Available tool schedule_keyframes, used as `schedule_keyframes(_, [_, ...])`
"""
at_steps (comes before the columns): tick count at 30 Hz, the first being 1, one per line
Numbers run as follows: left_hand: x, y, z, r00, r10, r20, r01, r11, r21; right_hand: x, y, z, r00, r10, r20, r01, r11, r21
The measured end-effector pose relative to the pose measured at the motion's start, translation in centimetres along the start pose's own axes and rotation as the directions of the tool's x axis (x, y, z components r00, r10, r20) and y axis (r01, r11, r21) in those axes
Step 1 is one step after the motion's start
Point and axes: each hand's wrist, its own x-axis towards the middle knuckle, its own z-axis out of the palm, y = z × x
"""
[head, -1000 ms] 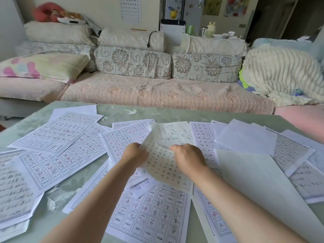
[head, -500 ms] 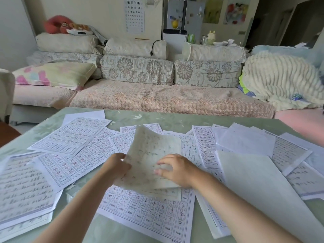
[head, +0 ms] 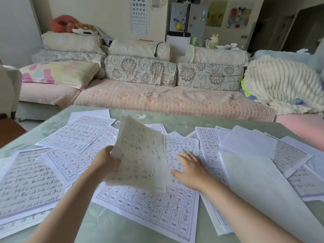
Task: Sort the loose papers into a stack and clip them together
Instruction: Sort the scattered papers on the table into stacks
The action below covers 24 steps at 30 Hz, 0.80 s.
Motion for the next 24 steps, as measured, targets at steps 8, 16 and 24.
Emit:
schedule_keyframes(8, [-1.2, 0.4, 0.0, 0.998, 0.020, 0.060, 0.007, 0.906, -0.422, -0.1, -0.8, -2.2, 0.994, 0.094, -0.057, -0.038, 0.781, 0.623])
schedule_keyframes(16, [-2.0, 3.1, 4.7, 0.958, 0.137, 0.251, -0.042, 0.936, -0.349, 1.5, 2.2, -3.1, 0.934, 0.356, -0.033, -0.158, 0.494, 0.855])
schedule_keyframes(24, [0.0, 2.6, 8.0, 0.975, 0.135, 0.177, -0.173, 0.959, 0.225, 2.5, 3.7, -1.5, 0.857, 0.511, -0.066, -0.401, 0.742, 0.537])
